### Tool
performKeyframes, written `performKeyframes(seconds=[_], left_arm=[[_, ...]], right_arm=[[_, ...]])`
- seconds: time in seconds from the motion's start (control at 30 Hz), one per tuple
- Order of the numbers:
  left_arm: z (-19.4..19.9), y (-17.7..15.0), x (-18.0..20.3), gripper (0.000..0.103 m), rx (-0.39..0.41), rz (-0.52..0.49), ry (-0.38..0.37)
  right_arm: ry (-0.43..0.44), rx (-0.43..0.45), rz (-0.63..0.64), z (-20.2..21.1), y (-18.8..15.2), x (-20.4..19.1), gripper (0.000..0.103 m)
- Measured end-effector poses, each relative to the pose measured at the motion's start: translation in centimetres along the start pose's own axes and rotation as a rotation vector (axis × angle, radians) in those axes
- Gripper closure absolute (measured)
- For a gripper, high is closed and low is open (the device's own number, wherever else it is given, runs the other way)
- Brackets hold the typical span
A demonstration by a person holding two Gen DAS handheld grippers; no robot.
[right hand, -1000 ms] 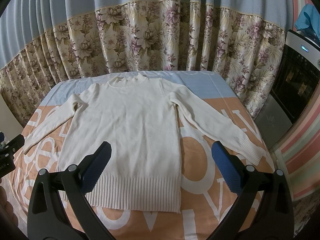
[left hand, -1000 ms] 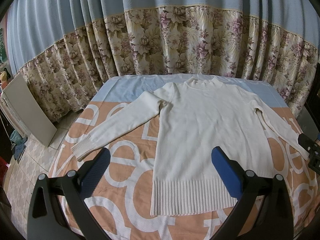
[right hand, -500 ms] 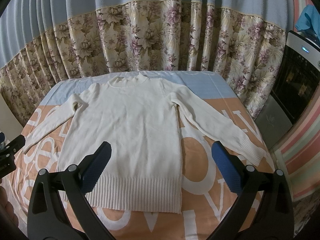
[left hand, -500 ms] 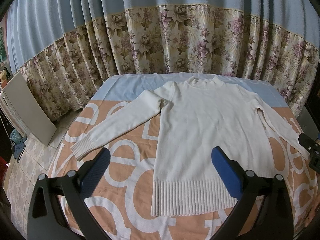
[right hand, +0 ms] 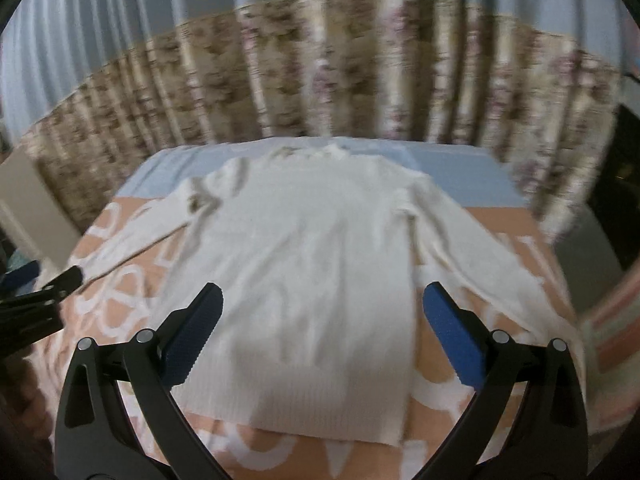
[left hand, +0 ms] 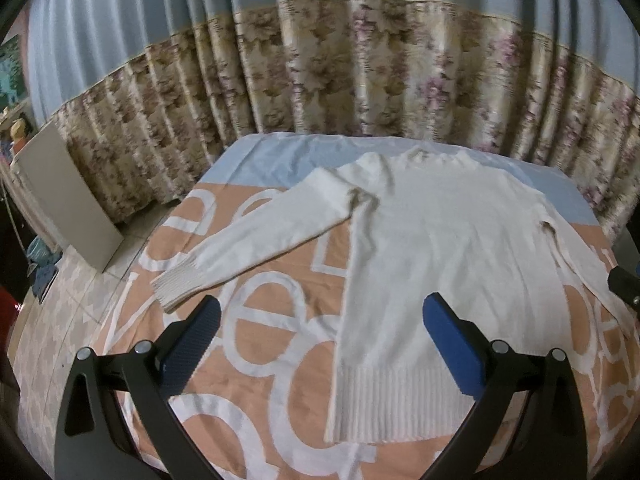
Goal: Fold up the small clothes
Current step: 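Move the left gripper to the ribbed sleeve cuff and grasp it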
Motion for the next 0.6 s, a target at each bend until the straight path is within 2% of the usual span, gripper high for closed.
performKeyframes(seconds=[0.1, 0.17, 0.3, 0.47, 0.6], left_arm=[[-0.8, 0.3, -1.5, 0.002, -0.001, 0.017, 0.026], [-1.6, 0.5, -3.1, 0.002, -0.007, 0.060, 0.056], [-3.2, 1.1, -6.1, 0.002, -0.026, 0.171, 0.082], [-5.1, 2.1, -8.4, 0.002, -0.025, 0.220, 0.136], [-7.6, 2.3, -10.6, 0.002, -0.072, 0.315, 0.129]], right_arm=[[0.091, -0.006, 0.037, -0.8, 1.7, -1.8, 0.003], [0.164, -0.008, 0.069, -1.5, 3.6, -3.1, 0.004], [0.247, -0.010, 0.131, -2.8, 6.6, -5.5, 0.005], [0.238, -0.013, 0.228, -5.1, 9.6, -7.8, 0.007], [0.269, -0.016, 0.241, -7.9, 11.1, -8.8, 0.007]])
Point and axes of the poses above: each gripper's, at about its wrist camera, not at the fingertips, and z roughly against the way its jaws point, x to its right, y to its top, the point moved 5 cm from there along -z, roughly the way its jaws point
